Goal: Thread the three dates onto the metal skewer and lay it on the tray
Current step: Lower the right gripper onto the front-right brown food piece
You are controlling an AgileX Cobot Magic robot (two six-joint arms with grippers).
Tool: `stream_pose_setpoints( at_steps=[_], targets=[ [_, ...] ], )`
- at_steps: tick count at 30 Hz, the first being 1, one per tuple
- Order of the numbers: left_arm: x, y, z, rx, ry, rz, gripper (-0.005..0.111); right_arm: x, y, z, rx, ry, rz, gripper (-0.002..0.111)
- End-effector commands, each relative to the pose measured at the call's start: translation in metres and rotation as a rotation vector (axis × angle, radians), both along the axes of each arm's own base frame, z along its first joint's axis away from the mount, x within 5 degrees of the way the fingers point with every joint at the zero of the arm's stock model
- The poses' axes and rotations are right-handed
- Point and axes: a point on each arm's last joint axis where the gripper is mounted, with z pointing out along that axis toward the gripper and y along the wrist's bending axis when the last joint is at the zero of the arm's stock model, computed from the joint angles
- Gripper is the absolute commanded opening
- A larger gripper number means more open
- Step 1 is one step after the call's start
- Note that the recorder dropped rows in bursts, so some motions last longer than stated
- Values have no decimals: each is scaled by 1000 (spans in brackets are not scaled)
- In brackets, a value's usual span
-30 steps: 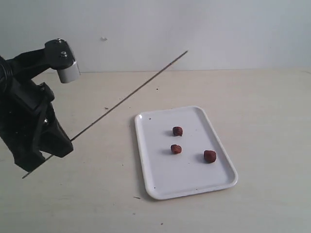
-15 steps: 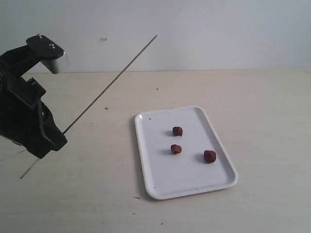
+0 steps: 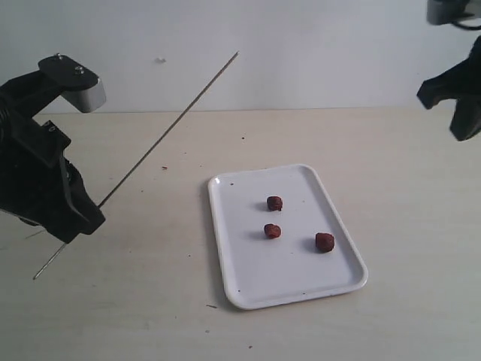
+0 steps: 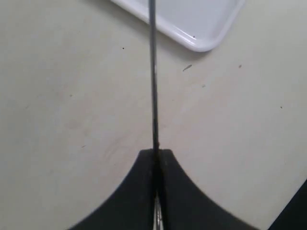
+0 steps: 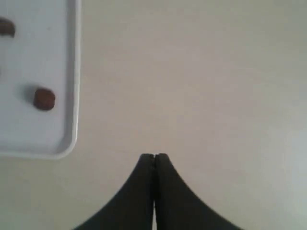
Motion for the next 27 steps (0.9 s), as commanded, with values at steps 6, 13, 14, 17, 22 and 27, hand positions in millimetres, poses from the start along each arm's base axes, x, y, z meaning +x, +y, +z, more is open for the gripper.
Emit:
stream_pose_setpoints(
  at_steps=[6,13,14,17,22,27],
  targets=[
    [-1,2,2,1,-14,0,0,31,21,-54,74,82,697,26],
    [2,4,2,20,-45,-3,0,39,30,-68,153,27,882,28],
    [2,4,2,19,-49,-2,0,40,32,-71,154,24,892,29],
    [5,3,3,10,-79,-5,0,41,40,-80,101,75,950,29],
    [5,3,3,15,-88,-28,0,40,69,-89,35,108,1075,38],
    [2,4,2,36,-62,-39,0,40,96,-100,25,115,1139,43]
  ],
)
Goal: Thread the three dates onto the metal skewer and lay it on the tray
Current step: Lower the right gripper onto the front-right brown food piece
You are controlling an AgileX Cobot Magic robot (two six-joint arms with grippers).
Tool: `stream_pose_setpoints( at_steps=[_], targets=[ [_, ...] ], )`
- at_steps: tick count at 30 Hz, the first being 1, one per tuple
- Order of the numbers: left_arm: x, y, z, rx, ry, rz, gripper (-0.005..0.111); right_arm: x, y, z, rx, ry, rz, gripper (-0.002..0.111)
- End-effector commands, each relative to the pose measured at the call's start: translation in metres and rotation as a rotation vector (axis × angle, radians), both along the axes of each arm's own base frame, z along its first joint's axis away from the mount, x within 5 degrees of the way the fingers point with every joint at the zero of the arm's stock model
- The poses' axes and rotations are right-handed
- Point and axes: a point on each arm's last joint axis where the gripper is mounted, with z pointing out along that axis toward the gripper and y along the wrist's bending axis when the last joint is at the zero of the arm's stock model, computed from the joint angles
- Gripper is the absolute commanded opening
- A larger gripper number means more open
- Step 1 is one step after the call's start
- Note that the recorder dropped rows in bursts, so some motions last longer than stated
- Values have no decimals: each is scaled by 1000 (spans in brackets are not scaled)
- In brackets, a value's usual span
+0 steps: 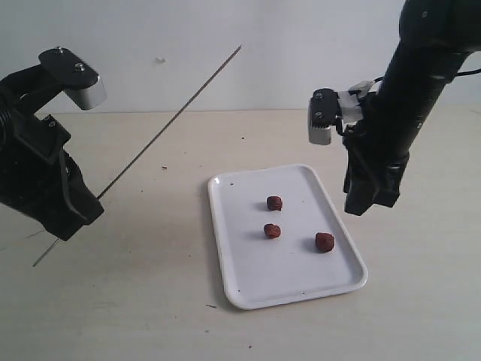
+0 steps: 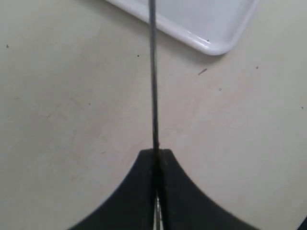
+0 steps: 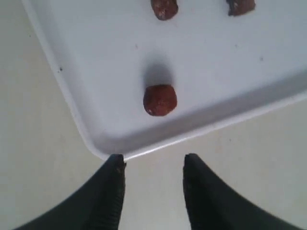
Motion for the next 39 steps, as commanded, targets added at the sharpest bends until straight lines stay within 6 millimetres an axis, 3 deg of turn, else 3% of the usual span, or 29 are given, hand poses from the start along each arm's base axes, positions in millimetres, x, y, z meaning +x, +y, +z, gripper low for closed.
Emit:
stream_pose_setpoints(
  at_steps=[1,6,11,20,39],
  targets=[
    [-2,4,1,20,2,-9,0,1,22,-8,-14,-12,70,43],
    [-4,6,0,50,24,-21,0,1,35,-23,-102,-15,169,43],
    [-5,6,0,56,37,-24,0,5,35,-35,-114,-5,170,43],
    [-5,8,-1,73,26,-28,0,15,37,-56,-114,-39,160,53],
    [-2,7,0,62,-7,-21,0,17,37,-88,-132,28,145,53]
  ],
)
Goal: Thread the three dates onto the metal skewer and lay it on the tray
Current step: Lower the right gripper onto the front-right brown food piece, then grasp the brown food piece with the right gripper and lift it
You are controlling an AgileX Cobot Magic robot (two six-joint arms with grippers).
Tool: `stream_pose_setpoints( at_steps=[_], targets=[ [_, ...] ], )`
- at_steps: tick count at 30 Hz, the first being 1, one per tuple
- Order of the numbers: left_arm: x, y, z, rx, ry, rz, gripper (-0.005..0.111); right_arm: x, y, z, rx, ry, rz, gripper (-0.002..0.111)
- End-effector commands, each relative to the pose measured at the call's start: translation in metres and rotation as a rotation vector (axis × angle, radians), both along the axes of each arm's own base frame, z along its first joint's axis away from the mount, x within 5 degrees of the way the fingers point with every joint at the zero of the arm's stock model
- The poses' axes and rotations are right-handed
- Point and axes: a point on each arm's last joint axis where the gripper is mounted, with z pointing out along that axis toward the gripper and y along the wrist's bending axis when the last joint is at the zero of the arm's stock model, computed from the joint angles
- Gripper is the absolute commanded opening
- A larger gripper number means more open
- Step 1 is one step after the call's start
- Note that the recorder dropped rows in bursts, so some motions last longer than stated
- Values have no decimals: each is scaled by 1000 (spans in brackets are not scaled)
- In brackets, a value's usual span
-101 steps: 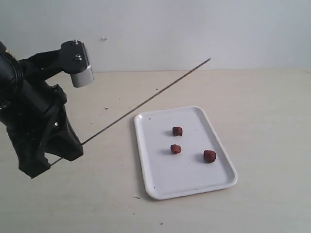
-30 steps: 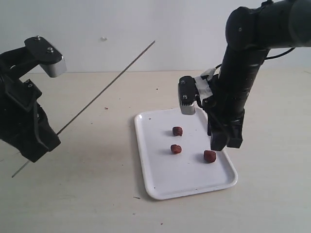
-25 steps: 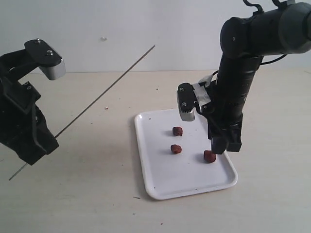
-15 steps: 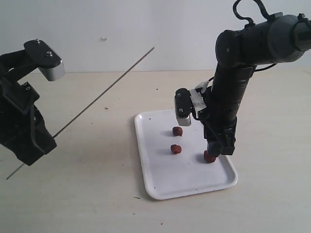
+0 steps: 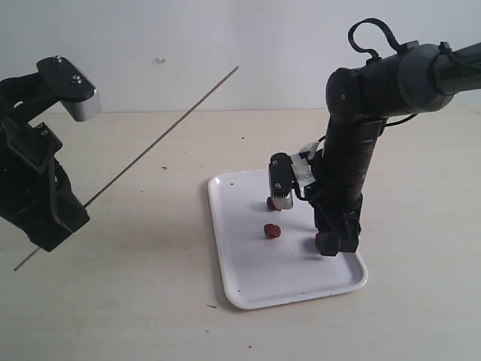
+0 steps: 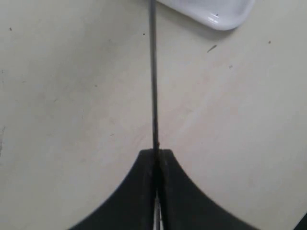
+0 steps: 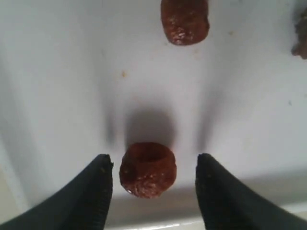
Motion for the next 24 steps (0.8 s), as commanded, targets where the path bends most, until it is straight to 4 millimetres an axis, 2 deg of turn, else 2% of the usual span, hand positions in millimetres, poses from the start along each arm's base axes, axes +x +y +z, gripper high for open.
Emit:
stream_pose_setpoints(
  at_steps=[1,11,24],
  targets=[
    [0,1,3,-9,-16,6,0,1,1,-6,-6,12,-17,53],
    [0,1,3,-9,-16,6,0,0,-1,-12,-30,44,-35,35],
    [0,1,3,-10,-17,6,0,-3,-1,-12,-37,74,-98,32]
  ],
)
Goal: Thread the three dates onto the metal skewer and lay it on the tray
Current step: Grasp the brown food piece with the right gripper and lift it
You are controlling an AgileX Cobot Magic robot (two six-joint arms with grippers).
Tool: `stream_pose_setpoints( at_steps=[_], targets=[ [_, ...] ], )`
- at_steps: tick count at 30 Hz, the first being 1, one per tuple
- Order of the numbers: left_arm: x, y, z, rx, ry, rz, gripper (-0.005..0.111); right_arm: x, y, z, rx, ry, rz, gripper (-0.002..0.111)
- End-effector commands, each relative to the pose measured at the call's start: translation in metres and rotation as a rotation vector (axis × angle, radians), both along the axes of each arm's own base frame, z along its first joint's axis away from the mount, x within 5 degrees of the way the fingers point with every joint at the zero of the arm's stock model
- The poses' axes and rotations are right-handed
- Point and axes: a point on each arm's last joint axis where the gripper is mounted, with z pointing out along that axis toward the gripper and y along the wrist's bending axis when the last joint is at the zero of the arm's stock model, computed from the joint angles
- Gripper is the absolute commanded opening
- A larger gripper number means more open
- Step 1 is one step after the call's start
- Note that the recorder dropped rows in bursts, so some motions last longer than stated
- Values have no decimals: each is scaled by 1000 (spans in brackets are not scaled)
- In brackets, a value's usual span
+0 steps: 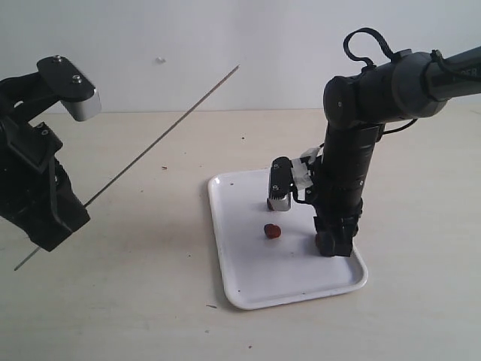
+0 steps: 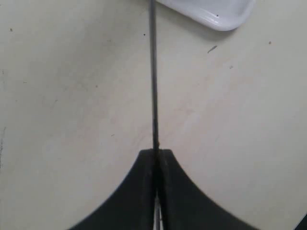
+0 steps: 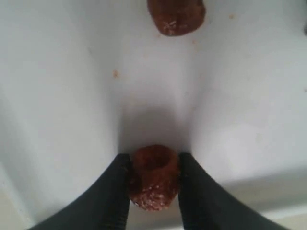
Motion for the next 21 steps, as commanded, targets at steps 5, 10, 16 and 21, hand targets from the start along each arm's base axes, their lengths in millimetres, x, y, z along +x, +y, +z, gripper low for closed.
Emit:
stream_pose_setpoints(
  at_steps=[5,10,16,21],
  targets=[
    [0,1,3,-10,-18,6,0,-4,-1,-2,-18,54,-4,32],
    [0,1,3,-10,-18,6,0,-4,-1,-2,-17,49,-4,32],
    [0,1,3,-12,-22,7,0,-4,-3,-2,-49,53,-49,32],
    [0,1,3,-12,-22,7,0,-4,-2,-3,-46,54,-65,32]
  ],
)
